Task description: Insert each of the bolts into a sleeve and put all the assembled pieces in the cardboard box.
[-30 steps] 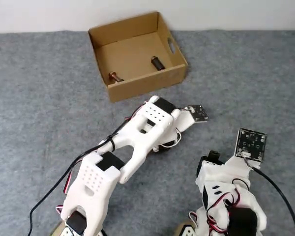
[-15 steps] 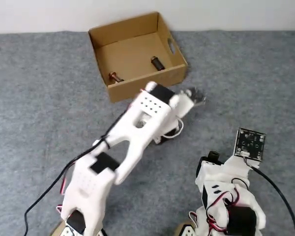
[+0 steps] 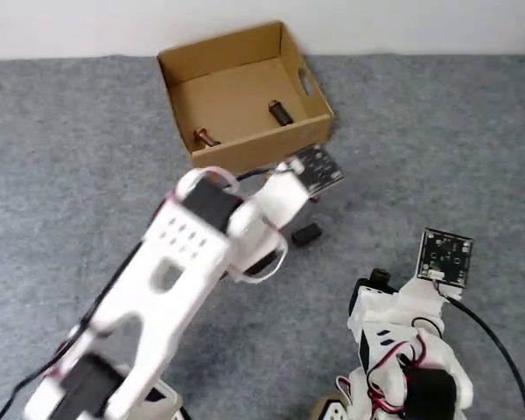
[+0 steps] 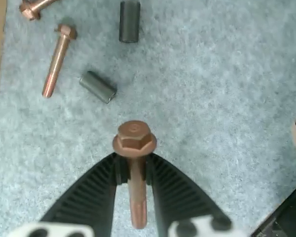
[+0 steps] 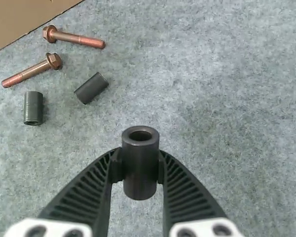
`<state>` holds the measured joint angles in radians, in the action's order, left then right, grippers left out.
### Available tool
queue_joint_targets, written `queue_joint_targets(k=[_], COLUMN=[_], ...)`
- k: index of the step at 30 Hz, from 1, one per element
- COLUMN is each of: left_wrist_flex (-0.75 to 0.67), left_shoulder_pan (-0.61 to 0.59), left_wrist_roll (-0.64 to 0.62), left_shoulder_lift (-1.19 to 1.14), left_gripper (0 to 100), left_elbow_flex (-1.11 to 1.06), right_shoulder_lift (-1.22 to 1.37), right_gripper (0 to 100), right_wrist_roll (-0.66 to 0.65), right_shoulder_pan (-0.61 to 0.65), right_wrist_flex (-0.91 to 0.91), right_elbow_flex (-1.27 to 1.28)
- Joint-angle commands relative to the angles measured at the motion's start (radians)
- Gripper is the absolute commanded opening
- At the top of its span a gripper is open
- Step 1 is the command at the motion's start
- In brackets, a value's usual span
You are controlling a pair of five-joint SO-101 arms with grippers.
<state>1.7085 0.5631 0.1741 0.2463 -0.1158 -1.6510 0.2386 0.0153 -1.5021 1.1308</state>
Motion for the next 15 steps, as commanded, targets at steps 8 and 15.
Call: queue_joint_targets(k=[8,15], left_wrist_flex=[-0.055,-0.255], left_shoulder_pan=[-0.109,-0.356], left_wrist_roll=[-0.149,-0.157], left_shoulder_lift=[0.488,0.74], left_gripper=[0,0], left_elbow_flex=[-0.326,-0.518], right_shoulder_lift=[-0.002,0.005], right_gripper=[0.8,0.8], right_wrist_roll=[-0.057,-0.186], right_shoulder_pan=[0.189,0.297], right_wrist_flex=[0.028,0.093], right_elbow_flex=[-0.032,-0.037])
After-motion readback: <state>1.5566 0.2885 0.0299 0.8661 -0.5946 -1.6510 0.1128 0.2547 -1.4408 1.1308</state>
